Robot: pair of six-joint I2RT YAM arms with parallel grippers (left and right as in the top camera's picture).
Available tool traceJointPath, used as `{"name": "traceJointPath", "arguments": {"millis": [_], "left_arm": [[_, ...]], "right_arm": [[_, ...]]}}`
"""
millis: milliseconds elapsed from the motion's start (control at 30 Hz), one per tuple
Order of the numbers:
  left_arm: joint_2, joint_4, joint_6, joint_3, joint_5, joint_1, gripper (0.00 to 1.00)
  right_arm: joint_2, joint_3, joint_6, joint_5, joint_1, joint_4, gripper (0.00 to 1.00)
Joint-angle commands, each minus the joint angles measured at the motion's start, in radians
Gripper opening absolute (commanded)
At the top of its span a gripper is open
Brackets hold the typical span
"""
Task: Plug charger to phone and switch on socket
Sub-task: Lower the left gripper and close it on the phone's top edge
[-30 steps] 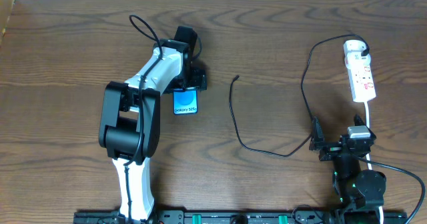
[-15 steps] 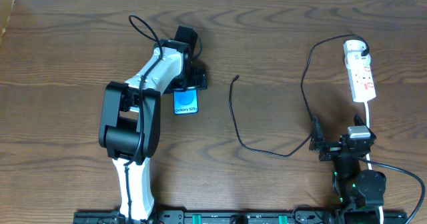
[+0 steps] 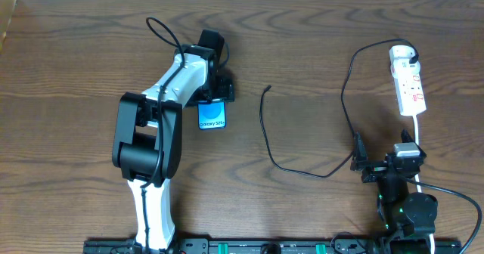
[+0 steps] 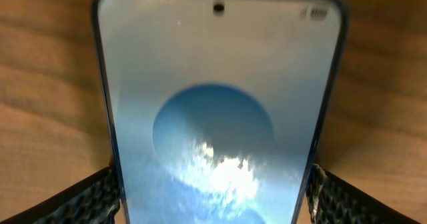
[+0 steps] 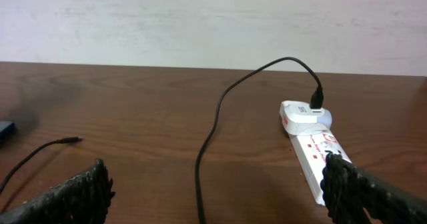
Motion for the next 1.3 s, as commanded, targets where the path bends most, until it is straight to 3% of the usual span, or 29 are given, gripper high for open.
{"name": "traceJointPath", "arguments": {"millis": [0, 433, 567, 1267], "left_arm": [[0.032, -0.049, -0.012, -0.035, 0.011, -0.005, 0.89], [0.032, -0.089, -0.008, -0.035, 0.007, -0.005, 0.91], [0.032, -0.048, -0.008, -0.035, 0.007, -0.005, 1.0], [0.032, -0.003, 0.014, -0.035, -0.018, -0.005, 0.97]], "right_arm": [[-0.005, -0.003, 0.014, -0.005, 0.006, -0.003, 0.99], [-0.005, -0.003, 0.014, -0.005, 0.006, -0.003, 0.99], [-0.005, -0.003, 0.014, -0.005, 0.006, -0.003, 0.99], [-0.005, -0.003, 0.014, -0.005, 0.006, -0.003, 0.99]]}}
